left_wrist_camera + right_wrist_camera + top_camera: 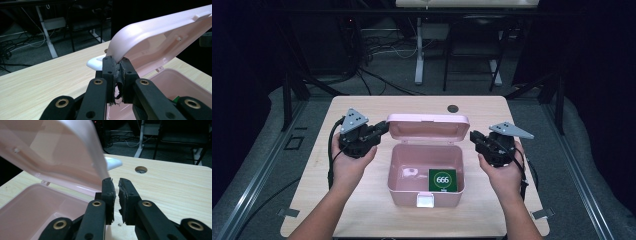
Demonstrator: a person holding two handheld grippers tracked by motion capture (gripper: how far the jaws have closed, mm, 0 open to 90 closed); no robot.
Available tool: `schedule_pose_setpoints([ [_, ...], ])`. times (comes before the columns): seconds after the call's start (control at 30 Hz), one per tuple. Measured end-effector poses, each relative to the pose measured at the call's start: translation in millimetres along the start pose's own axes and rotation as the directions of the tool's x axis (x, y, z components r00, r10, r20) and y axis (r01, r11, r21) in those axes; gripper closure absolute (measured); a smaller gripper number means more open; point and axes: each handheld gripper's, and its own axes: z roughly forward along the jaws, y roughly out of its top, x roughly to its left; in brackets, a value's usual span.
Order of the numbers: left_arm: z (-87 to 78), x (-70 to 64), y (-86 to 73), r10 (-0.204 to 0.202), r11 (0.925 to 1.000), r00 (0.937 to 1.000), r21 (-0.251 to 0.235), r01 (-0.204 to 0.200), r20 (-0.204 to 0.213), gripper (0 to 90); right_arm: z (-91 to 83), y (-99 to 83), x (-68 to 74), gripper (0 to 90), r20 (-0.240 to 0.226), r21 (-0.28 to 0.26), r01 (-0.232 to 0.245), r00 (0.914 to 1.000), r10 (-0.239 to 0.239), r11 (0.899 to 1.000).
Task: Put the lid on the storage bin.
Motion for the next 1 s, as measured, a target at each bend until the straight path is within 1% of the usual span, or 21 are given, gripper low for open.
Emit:
schedule_pose_setpoints([
  [0.07, -0.2, -0.4, -0.2, 0.001, 1.0, 1.0, 0.0, -0.001, -0.001, 84.9, -0.1, 0.5, -3.9, 80.4, 0.004, -0.003, -0.011, 0.9999, 0.011, 1.0],
  [0.1, -0.5, -0.6, -0.3, 0.002, 1.0, 1.0, 0.0, -0.002, 0.0, 84.9, -1.6, 1.1, -5.7, 80.1, 0.003, 0.012, -0.012, 0.9999, 0.012, 1.0],
  [0.17, -1.0, -1.1, -0.7, 0.005, 1.0, 1.0, 0.0, -0.005, 0.0, 84.9, -1.5, 0.9, -7.3, 79.7, 0.007, -0.004, -0.02, 0.9998, 0.02, 1.0],
  [0.27, -2.4, -1.9, -1.1, 0.009, 0.9999, 1.0, 0.005, -0.009, 0.001, 84.9, -2.5, 1.4, -9.3, 78.8, 0.011, -0.008, -0.025, 0.9996, 0.025, 1.0],
  [0.4, -3.4, -2.5, -2.3, 0.009, 1.0, 1.0, 0.003, -0.009, 0.003, 84.9, -2.4, 1.2, -10.6, 77.6, 0.014, -0.012, -0.028, 0.9995, 0.028, 1.0],
  [0.47, -4.3, -2.4, -3.0, 0.011, 0.9999, 0.9999, 0.007, -0.011, 0.004, 84.9, -3.3, 1.6, -11.3, 77.0, 0.012, -0.005, -0.028, 0.9995, 0.028, 1.0],
  [0.57, -5.2, -3.4, -3.9, 0.013, 0.9999, 0.9999, 0.006, -0.014, 0.004, 84.8, -2.5, 1.9, -11.8, 75.8, 0.013, -0.015, -0.029, 0.9995, 0.029, 0.999],
  [0.6, -5.8, -3.7, -4.1, 0.016, 0.9998, 0.9999, 0.009, -0.016, 0.006, 84.8, -2.7, 2.1, -12.0, 75.3, 0.012, -0.007, -0.028, 0.9995, 0.028, 1.0],
  [0.7, -6.8, -4.6, -4.9, 0.016, 0.9998, 0.9999, 0.01, -0.016, 0.006, 84.7, -1.7, 1.8, -12.0, 74.5, 0.013, -0.003, -0.026, 0.9996, 0.026, 1.0],
  [0.73, -7.2, -5.0, -5.3, 0.019, 0.9998, 0.9998, 0.011, -0.019, 0.005, 84.7, -1.0, 1.6, -12.1, 74.4, 0.012, -0.011, -0.024, 0.9996, 0.024, 1.0],
  [0.77, -7.5, -5.2, -5.5, 0.02, 0.9997, 0.9998, 0.01, -0.02, 0.005, 84.7, -1.3, 1.8, -12.2, 74.4, 0.013, -0.004, -0.024, 0.9996, 0.024, 1.0],
  [0.87, -9.1, -6.1, -6.3, 0.025, 0.9996, 0.9997, 0.017, -0.025, 0.007, 84.7, -0.3, 1.5, -12.6, 74.2, 0.017, -0.023, -0.031, 0.9994, 0.031, 0.999],
  [1.0, -11.3, -7.8, -8.5, 0.03, 0.9994, 0.9995, 0.017, -0.03, 0.008, 84.6, -1.0, 1.6, -13.5, 74.1, 0.019, -0.021, -0.031, 0.9993, 0.031, 0.999],
])
